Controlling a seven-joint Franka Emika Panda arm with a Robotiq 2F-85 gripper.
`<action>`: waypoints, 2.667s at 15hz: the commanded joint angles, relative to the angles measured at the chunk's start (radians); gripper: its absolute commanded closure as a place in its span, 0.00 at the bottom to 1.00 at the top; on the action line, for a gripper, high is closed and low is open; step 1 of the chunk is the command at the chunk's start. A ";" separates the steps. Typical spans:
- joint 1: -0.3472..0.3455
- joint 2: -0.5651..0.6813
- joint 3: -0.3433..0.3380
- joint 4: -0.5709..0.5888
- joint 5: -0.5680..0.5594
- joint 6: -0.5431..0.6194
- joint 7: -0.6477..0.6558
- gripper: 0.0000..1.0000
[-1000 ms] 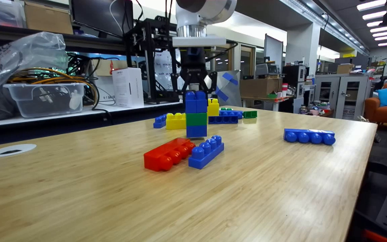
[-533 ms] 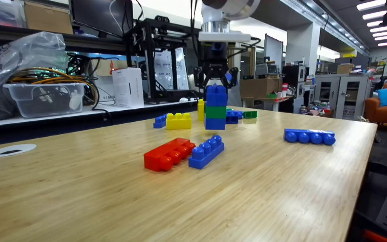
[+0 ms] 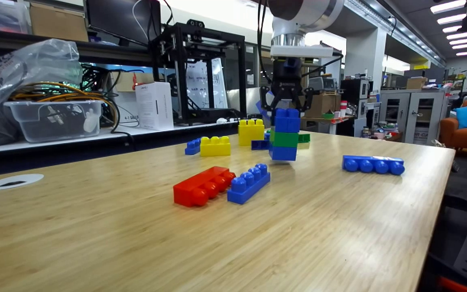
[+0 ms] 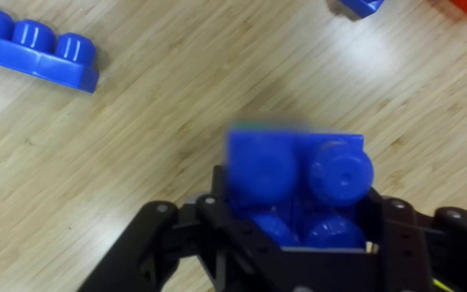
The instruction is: Move the stack of blocks to the right then place a green block on the top
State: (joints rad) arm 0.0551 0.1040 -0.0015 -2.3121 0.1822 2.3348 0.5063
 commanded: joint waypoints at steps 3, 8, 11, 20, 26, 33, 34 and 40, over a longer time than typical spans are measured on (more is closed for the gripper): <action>-0.019 -0.030 -0.008 -0.066 -0.001 0.039 -0.031 0.56; -0.017 -0.025 -0.012 -0.070 -0.037 0.033 -0.021 0.56; -0.014 -0.021 -0.010 -0.066 -0.051 0.030 -0.016 0.56; -0.005 -0.037 0.003 -0.065 -0.092 -0.010 -0.031 0.00; -0.002 -0.191 0.022 -0.072 -0.094 -0.161 -0.091 0.00; -0.056 -0.432 -0.011 -0.059 -0.195 -0.297 -0.325 0.00; -0.073 -0.442 -0.025 -0.060 -0.217 -0.280 -0.360 0.00; -0.123 -0.361 -0.107 -0.052 -0.212 -0.156 -0.539 0.00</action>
State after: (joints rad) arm -0.0547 -0.3073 -0.1015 -2.3667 -0.0315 2.1132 0.0133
